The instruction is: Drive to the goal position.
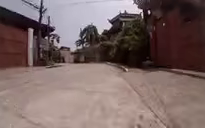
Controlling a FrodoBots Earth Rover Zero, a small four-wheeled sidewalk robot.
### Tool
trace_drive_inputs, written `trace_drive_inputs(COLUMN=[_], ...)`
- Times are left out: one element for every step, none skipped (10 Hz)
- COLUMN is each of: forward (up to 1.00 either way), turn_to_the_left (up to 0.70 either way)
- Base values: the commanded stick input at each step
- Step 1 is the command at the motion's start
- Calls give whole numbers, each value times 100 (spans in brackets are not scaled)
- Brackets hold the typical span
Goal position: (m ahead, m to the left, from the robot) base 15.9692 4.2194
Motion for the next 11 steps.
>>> trace_drive_inputs(forward=[100,100,100,100,100,100,100,100,100,100,100], turn_to_the_left=[0,0,0,0,0,0,0,0,0,0,0])
